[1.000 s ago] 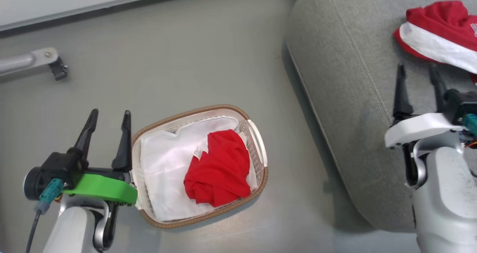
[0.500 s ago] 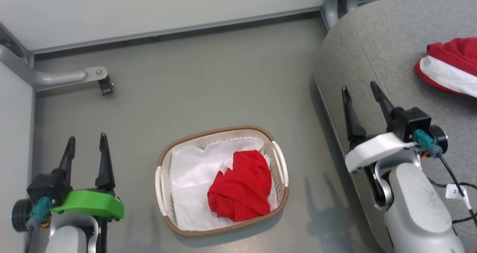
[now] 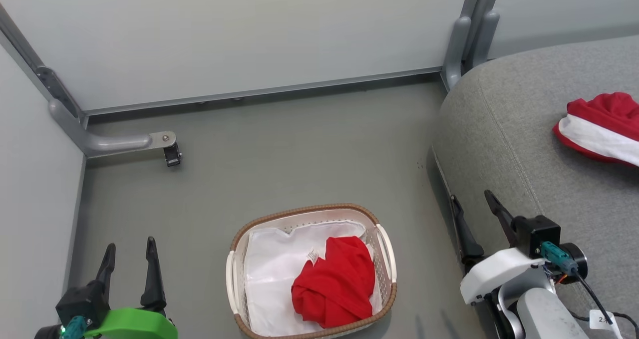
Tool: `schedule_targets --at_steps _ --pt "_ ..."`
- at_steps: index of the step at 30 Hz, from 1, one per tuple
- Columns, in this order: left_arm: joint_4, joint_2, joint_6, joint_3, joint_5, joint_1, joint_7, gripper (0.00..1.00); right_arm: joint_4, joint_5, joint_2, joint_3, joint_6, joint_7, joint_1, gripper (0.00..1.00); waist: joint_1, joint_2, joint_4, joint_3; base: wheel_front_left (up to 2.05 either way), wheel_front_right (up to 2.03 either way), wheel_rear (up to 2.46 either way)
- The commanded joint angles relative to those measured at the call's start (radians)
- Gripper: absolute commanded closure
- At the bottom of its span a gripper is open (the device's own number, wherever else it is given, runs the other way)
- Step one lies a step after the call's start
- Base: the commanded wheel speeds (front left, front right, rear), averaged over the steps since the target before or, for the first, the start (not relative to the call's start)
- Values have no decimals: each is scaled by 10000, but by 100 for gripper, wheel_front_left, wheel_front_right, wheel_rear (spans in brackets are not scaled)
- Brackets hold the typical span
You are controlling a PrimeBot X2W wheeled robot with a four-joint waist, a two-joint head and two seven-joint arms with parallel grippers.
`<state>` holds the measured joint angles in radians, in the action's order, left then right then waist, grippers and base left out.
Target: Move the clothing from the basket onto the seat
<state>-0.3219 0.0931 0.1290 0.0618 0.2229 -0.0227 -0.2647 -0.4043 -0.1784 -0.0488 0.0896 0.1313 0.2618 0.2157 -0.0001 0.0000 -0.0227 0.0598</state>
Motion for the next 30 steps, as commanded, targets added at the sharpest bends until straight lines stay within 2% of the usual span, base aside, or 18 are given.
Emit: schedule_targets --at_steps 1,16,21,30 --pt "64 -36 31 38 -120 206 5 0 -7 -72 -43 27 -10 47 -183 0 1 0 81 -160 0 0 0" --pt "143 -87 31 -446 -77 92 5 0 97 -34 -41 126 -10 47 132 0 1 0 -102 192 0 0 0" --pt "87 37 31 -884 95 -228 5 0 397 -50 -39 186 -10 47 550 0 1 0 -250 743 0 0 0" --pt "-367 498 31 -2351 740 -1237 5 0 1274 -269 -39 395 -10 48 1881 0 1 0 -807 2354 0 0 0"
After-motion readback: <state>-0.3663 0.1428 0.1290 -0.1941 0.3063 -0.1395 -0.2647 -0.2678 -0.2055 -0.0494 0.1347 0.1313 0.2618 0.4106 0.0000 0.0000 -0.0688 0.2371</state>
